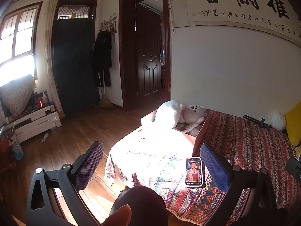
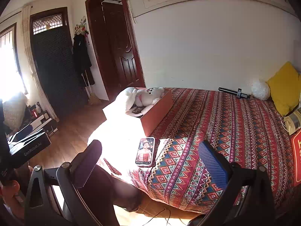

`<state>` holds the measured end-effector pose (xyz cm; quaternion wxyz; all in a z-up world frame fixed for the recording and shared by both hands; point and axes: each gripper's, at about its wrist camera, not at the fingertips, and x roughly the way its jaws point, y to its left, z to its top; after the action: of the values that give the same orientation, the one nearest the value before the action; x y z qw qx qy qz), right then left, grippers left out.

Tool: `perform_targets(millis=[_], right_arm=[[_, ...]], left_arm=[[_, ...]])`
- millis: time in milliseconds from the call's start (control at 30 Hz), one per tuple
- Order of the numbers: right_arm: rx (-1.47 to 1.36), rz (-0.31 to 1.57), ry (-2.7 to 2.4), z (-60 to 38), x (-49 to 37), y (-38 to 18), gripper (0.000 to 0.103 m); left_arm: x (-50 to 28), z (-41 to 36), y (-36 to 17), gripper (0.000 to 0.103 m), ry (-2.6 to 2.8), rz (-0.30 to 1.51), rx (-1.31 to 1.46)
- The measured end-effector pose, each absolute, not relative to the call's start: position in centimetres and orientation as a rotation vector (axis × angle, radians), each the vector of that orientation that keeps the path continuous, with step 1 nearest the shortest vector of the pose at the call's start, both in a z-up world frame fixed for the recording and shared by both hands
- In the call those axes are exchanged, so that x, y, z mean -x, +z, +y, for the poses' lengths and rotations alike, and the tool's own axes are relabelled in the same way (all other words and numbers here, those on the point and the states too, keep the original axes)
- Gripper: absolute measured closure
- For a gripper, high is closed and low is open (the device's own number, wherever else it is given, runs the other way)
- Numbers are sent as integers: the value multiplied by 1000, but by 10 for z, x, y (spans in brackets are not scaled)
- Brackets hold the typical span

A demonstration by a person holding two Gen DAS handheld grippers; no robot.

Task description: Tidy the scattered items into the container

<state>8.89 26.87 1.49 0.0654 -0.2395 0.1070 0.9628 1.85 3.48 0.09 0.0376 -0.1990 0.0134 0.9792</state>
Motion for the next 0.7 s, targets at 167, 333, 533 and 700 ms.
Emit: perform_targets(millis=[167, 333, 533, 700], right_arm=[[717, 339, 2881, 277, -93, 13, 1], [716, 353, 2849, 287, -97, 11, 1], [714, 387, 2801, 310, -98, 7, 1], [718, 423, 2755, 334, -98, 2, 1]], left_arm=[[-15, 49, -3, 0, 2972, 65, 627], [-7, 67, -2, 0, 2936, 87, 642], [1, 96, -4, 0, 2888, 121, 652], [9, 127, -7, 0, 2834, 165, 668]])
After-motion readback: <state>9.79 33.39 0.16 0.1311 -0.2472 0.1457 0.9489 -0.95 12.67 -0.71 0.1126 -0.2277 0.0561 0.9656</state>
